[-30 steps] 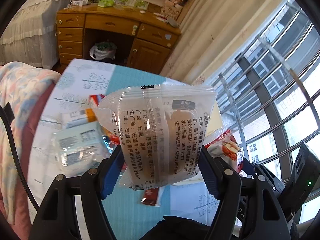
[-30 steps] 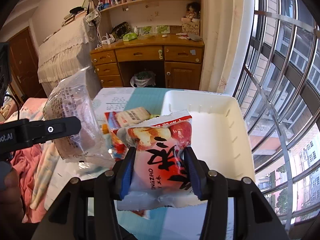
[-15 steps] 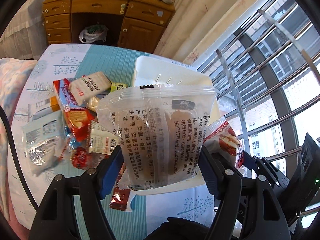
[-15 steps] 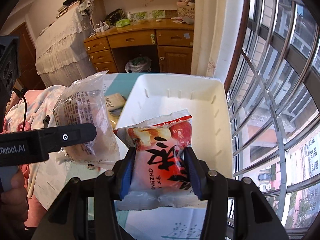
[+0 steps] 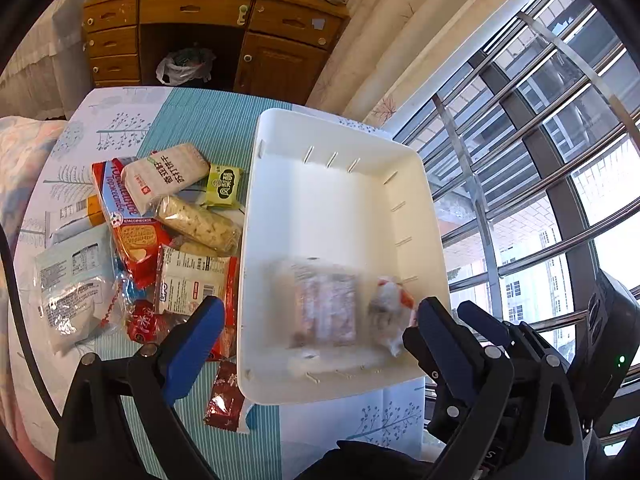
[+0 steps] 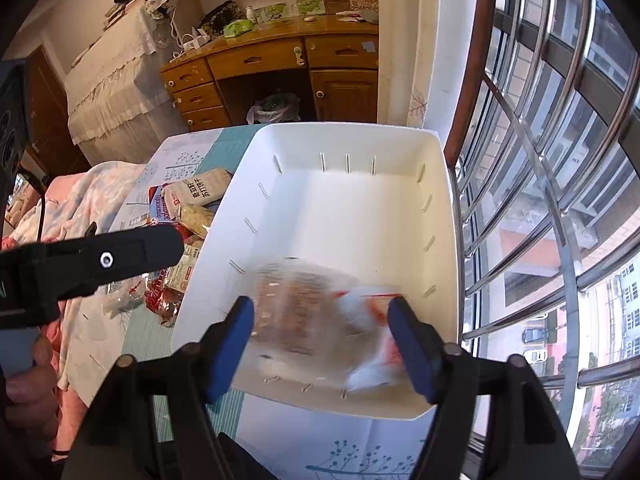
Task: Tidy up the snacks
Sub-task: 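Open both tools to drop the bags into the tray and withdraw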
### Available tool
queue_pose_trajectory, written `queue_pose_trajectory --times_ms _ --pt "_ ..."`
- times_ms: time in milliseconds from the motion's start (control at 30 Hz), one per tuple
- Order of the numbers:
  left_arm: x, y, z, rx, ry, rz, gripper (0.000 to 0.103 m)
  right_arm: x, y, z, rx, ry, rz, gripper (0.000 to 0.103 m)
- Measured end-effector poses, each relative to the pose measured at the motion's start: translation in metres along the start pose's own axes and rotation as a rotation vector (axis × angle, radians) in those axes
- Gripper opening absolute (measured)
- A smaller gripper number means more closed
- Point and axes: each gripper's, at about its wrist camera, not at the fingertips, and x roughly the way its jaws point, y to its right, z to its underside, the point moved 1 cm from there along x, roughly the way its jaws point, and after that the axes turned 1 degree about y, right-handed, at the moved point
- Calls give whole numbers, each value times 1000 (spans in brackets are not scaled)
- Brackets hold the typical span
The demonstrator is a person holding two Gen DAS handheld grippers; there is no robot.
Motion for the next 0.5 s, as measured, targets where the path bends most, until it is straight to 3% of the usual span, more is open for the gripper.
queue_pose_trajectory --times_ms 500 --pt "-21 -14 26 19 -25 15 97 1 3 13 169 -69 -36 75"
